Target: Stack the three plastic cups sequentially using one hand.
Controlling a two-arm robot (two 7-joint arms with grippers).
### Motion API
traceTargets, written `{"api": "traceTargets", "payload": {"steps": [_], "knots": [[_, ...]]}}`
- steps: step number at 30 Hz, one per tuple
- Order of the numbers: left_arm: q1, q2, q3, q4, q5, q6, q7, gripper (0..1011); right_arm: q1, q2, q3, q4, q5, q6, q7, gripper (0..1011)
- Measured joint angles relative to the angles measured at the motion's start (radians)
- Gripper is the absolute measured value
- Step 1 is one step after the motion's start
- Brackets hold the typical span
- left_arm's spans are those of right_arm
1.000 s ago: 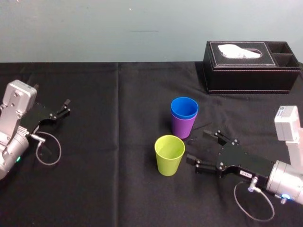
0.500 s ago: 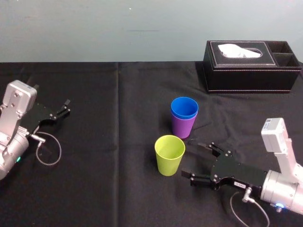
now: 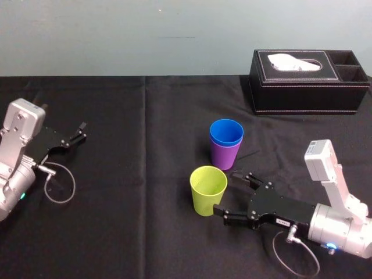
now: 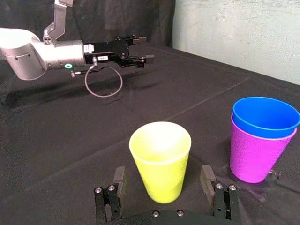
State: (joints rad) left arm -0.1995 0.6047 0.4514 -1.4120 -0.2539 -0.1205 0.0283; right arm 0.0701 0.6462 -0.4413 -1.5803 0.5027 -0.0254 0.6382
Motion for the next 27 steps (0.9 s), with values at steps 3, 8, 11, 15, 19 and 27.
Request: {"api": "traceTargets", "payload": {"steps": [3,8,11,15,19,27], "knots": [[0.000,0.000,0.000,0.000,0.000,0.000,0.000,1012,0.009,-0.006,-0.006,0.005,0.000,0.005,0.001,1004],[0.000,0.000,0.000,0.000,0.000,0.000,0.000,1011,0.035,-0.018,-0.020,0.016,-0.005,0.016,0.005,1004],[0.000,0.000,0.000,0.000,0.000,0.000,0.000,1011,0.052,-0.024,-0.030,0.021,-0.010,0.022,0.005,1004],[0.000,0.000,0.000,0.000,0.000,0.000,0.000,1012,0.069,-0.031,-0.041,0.029,-0.017,0.030,0.006,1004],[0.000,0.000,0.000,0.000,0.000,0.000,0.000,1011,0.092,-0.044,-0.060,0.046,-0.027,0.042,0.008,1004],[0.000,0.000,0.000,0.000,0.000,0.000,0.000,1011,0.124,-0.061,-0.084,0.071,-0.042,0.053,0.011,1004]]}}
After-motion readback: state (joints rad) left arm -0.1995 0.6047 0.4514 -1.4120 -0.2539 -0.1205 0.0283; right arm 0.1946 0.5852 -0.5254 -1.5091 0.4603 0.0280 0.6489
